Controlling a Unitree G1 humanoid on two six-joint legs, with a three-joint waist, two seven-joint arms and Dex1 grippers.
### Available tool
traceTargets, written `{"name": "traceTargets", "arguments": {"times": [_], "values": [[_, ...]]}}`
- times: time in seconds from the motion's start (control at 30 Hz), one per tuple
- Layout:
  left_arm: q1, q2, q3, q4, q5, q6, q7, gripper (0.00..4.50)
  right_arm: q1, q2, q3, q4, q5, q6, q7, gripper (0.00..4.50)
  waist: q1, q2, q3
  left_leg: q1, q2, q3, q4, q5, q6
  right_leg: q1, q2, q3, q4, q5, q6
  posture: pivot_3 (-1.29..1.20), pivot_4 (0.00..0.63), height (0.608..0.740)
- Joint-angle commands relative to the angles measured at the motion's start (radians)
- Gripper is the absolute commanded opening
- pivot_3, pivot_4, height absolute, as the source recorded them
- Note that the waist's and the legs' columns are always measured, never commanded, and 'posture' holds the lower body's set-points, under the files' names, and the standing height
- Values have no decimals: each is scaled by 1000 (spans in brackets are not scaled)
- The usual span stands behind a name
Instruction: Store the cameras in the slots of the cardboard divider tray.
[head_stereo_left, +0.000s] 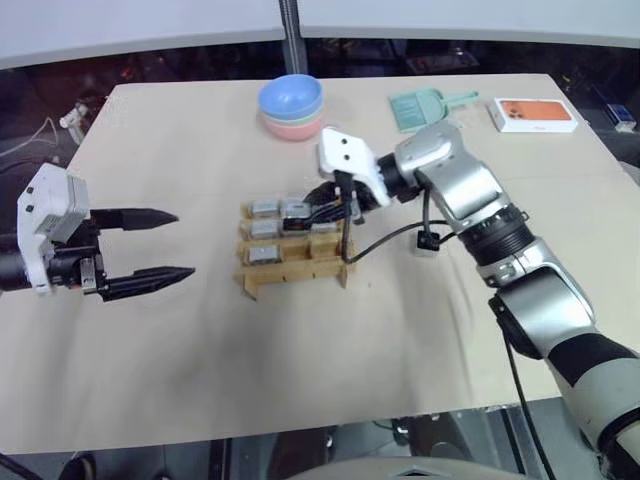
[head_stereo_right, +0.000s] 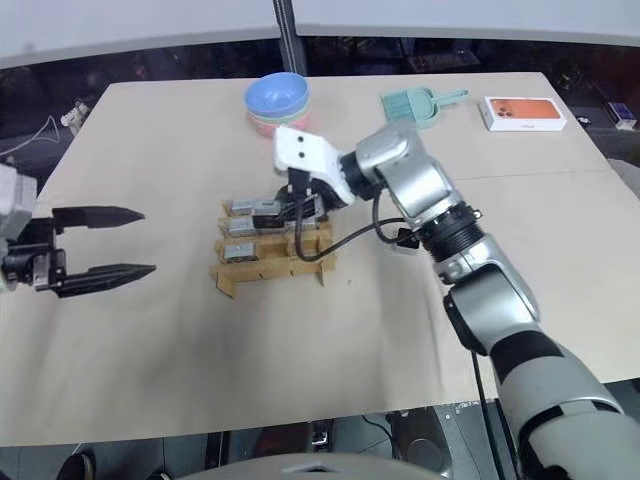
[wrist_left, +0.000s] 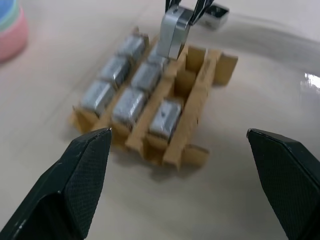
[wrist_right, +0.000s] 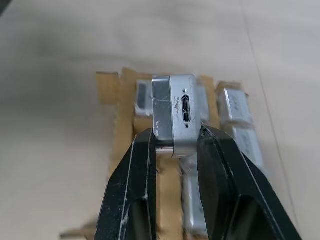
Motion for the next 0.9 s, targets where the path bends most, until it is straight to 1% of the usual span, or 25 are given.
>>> {"name": "traceTargets", "arguments": {"times": [0.03, 0.27, 0.4, 0.57, 0.9], "values": [[17, 25, 38, -5, 40, -44, -9, 4500, -5, 10, 32, -37, -20, 10, -11, 609, -2, 0, 0, 0, 0, 0, 0, 0, 0, 0, 0, 0, 0, 0, 0, 0, 150, 740], [3, 15, 35, 3, 23, -40, -16, 4500, 20, 9, 72, -59, -29, 33, 4, 609, -3, 0, 0, 0, 0, 0, 0, 0, -1, 0, 0, -1, 0, 0, 0, 0, 150, 740], [-4, 8, 29, 3, 14, -36, -17, 4500, 31, 28, 85, -25, -54, 37, -42, 609, -3, 0, 0, 0, 0, 0, 0, 0, -1, 0, 0, -1, 0, 0, 0, 0, 150, 740], [-14, 4, 14, 8, 17, -42, -15, 4500, 27, 41, 103, 34, -86, 1, -65, 609, -3, 0, 0, 0, 0, 0, 0, 0, -1, 0, 0, -1, 1, 0, 0, 0, 150, 740], [-14, 5, 12, 12, 18, -46, -24, 4500, 38, 52, 142, 71, -122, -8, -46, 609, -4, 0, 0, 2, 0, 0, 0, 0, -1, 1, 0, -1, 1, 0, -1, 0, 150, 740]]}}
